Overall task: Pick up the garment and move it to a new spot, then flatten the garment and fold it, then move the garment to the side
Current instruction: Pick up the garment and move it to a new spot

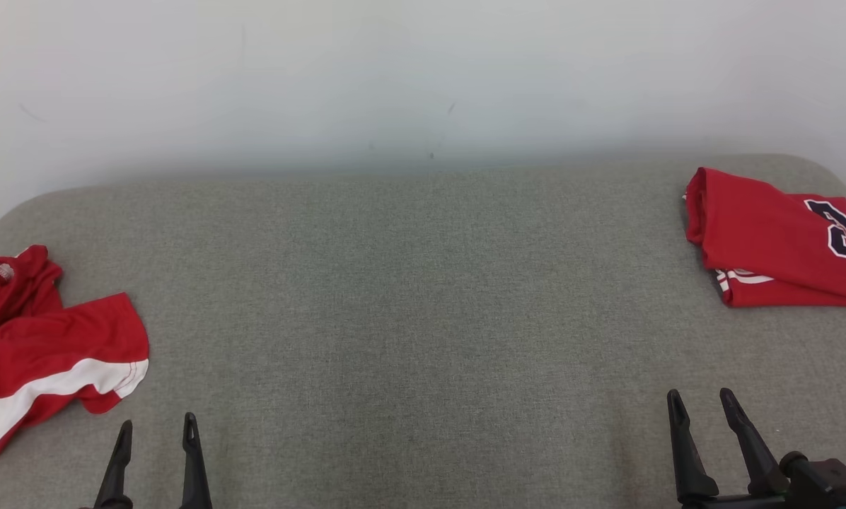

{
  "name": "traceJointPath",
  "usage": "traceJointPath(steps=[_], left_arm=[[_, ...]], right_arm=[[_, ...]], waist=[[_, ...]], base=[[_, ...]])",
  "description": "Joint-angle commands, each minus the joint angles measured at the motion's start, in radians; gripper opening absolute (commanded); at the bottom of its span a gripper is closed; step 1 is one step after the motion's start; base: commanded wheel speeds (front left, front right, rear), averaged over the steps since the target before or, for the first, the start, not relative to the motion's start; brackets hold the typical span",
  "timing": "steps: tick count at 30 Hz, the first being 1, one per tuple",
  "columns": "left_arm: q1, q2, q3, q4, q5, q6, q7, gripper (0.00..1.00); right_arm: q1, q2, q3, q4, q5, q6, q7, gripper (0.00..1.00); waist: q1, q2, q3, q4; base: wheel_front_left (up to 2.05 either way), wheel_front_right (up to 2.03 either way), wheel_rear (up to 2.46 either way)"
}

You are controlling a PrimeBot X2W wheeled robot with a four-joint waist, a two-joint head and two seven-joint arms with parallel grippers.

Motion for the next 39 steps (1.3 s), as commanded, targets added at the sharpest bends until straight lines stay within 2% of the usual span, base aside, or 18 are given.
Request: traceJointPath(steps=[1, 11, 31, 39], left_arm=[[0.01, 0.001, 0.001, 0.006, 0.009, -0.005, -0.003, 1.0], [0.01, 0.004, -0.003, 0.01, 0.012, -0.001, -0.003, 1.0], [0.025, 0.021, 0.003, 0.014, -0.012, 0.013, 0.005, 1.0], [0.026, 0.032, 0.009, 0.009, -0.024, 0.019, 0.011, 1.0]], right_arm=[[0.01, -0.002, 0.003, 0.005, 0.002, -0.003, -0.005, 1.0], [0.022, 0.009, 0.019, 0.007, 0.012, -0.003, -0.011, 1.0], [0.023, 0.045, 0.07, 0.034, 0.014, -0.003, -0.027, 1.0], [0.018, 0.05, 0.078, 0.041, 0.014, -0.003, -0.03, 1.0]], waist=[[0.0, 0.0, -0.005, 0.003], [0.0, 0.0, -0.018, 0.069], [0.0, 0.0, -0.032, 0.363], [0.0, 0.0, -0.027, 0.442]], base=[[0.0, 0.0, 0.0], [0.0, 0.0, 0.0], [0.0, 0.0, 0.0], [0.0, 0.0, 0.0]])
